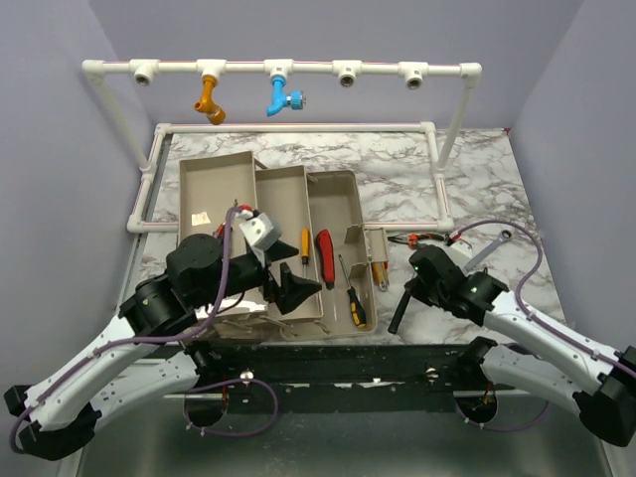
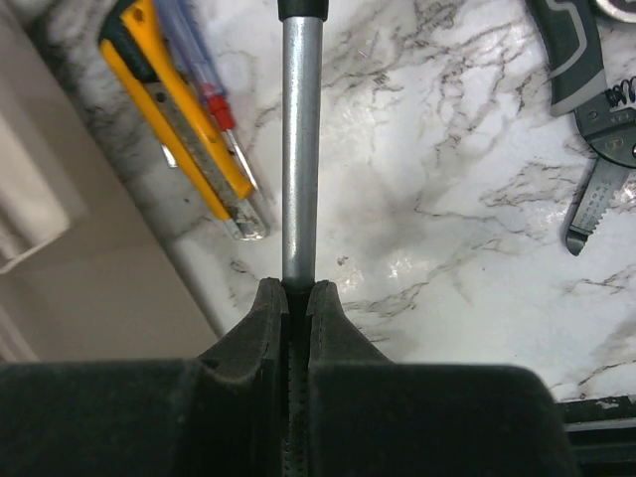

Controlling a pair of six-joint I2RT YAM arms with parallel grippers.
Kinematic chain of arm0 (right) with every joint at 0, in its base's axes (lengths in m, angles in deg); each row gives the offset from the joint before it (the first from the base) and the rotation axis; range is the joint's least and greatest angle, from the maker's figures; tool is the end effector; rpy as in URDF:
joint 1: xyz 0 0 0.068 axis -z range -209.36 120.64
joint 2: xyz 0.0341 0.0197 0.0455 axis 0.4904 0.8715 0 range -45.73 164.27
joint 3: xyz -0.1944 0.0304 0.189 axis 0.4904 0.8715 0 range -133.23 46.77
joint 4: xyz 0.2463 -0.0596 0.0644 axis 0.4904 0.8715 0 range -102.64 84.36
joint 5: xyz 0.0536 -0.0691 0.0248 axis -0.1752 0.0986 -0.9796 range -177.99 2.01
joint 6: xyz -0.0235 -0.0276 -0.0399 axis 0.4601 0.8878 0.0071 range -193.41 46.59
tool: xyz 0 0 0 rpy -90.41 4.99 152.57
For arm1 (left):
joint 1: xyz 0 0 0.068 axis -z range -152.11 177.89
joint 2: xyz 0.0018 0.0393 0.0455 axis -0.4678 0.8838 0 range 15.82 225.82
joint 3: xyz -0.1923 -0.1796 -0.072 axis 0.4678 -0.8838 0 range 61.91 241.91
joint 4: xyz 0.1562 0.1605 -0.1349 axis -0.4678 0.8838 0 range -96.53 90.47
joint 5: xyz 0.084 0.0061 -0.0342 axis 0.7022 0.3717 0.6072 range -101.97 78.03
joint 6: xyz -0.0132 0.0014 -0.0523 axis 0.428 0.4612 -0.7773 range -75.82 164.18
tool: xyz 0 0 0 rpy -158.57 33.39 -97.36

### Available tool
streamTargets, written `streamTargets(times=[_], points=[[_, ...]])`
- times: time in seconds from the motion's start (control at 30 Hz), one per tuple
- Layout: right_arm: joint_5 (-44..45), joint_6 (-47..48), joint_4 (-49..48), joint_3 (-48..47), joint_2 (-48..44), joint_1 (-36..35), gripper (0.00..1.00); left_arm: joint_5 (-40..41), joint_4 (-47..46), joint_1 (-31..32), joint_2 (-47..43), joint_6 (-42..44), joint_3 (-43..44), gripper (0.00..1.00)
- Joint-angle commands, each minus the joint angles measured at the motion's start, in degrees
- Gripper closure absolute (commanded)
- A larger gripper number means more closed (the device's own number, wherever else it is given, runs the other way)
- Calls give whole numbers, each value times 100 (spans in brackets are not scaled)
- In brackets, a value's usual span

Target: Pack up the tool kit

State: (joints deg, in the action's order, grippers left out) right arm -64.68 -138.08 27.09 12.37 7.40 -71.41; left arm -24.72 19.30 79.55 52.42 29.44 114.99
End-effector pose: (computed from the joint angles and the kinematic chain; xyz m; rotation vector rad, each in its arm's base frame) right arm 0.1348 0.1025 0.2119 0.6289 2.4069 0.2570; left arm 0.0765 -0.1094 0.3802 0.7475 1.6889 -1.0267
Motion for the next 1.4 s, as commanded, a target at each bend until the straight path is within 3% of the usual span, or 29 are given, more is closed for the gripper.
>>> streamTargets(times=[0.0,0.2,0.4,0.63,0.93,1.0,1.03,1.13,1.17,1.2,1.33,1.37], points=[[460,34,227,-365,-569,6,99,-151,187,254,984,-873,768,2],[631,196,88,-711,-1376,3,99,154,193,827,2279,-1490,1512,5],[301,459,-91,-1349,-1421,3,99,363,191,1133,3218,-1686,2061,7],[-447,595,-617,-1627,-1370,5,99,51,-265,1197,3836,-2032,2087,12],[-1173,578,-1387,-1332,-1340,3,99,-99,-903,1215,4525,-2362,2022,19],[-1253,586,-1449,-1299,-1326,7,99,-67,-886,1215,4702,-2357,2100,30],[-1252,597,-1448,-1294,-1322,7,99,-34,-926,1206,4743,-2366,2097,40],[-1315,667,-1530,-1219,-1329,3,99,173,-1107,1182,4668,-2391,1901,90],[-1349,696,-1573,-1193,-1305,8,99,258,-1142,1167,4612,-2413,1830,100],[-1381,727,-1602,-1172,-1288,8,95,367,-1166,1154,4530,-2428,1738,100],[-1347,793,-1651,-1169,-1131,11,44,764,-1237,1060,4078,-2553,1288,100],[-1332,804,-1661,-1189,-1110,7,36,914,-1238,1014,3939,-2584,1147,100]])
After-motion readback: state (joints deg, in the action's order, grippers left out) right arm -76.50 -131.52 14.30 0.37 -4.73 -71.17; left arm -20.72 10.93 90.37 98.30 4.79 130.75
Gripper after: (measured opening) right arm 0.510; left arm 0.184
